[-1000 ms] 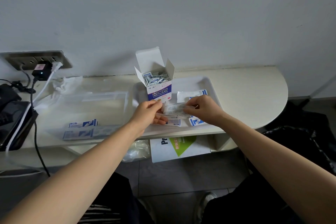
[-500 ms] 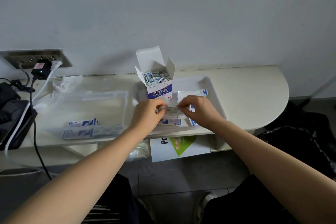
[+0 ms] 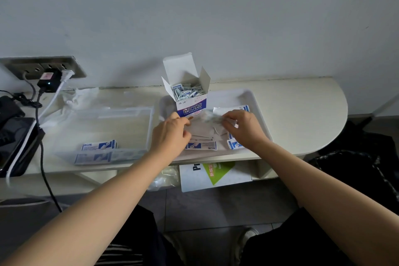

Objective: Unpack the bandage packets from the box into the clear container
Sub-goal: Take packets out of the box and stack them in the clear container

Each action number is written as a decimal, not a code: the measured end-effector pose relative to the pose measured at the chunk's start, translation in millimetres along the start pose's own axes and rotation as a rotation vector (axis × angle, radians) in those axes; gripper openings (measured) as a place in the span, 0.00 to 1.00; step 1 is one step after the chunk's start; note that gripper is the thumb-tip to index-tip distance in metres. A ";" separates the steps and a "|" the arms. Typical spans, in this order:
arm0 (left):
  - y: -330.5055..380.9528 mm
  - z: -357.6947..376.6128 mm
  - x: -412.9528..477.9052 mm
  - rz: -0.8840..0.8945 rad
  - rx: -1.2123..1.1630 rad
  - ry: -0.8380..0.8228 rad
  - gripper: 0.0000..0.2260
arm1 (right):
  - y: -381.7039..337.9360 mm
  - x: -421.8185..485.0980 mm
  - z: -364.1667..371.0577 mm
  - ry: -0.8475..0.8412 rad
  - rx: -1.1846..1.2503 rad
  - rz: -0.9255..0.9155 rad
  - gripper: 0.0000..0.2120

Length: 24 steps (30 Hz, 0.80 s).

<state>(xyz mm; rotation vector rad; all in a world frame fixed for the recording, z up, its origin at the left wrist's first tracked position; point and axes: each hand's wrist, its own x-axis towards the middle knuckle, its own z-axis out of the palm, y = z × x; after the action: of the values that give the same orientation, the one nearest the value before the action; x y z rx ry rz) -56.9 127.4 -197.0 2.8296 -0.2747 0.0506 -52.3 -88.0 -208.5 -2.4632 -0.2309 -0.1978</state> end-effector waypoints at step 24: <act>-0.1 5.8 20.2 -0.165 0.175 -0.171 0.22 | -2.1 -3.8 -14.0 -0.175 0.270 0.291 0.09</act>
<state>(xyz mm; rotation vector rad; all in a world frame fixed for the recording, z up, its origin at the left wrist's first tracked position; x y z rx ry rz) -37.0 122.0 -201.2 3.0246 -0.0745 -0.2133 -57.6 -95.5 -197.1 -2.2118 0.0278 0.1649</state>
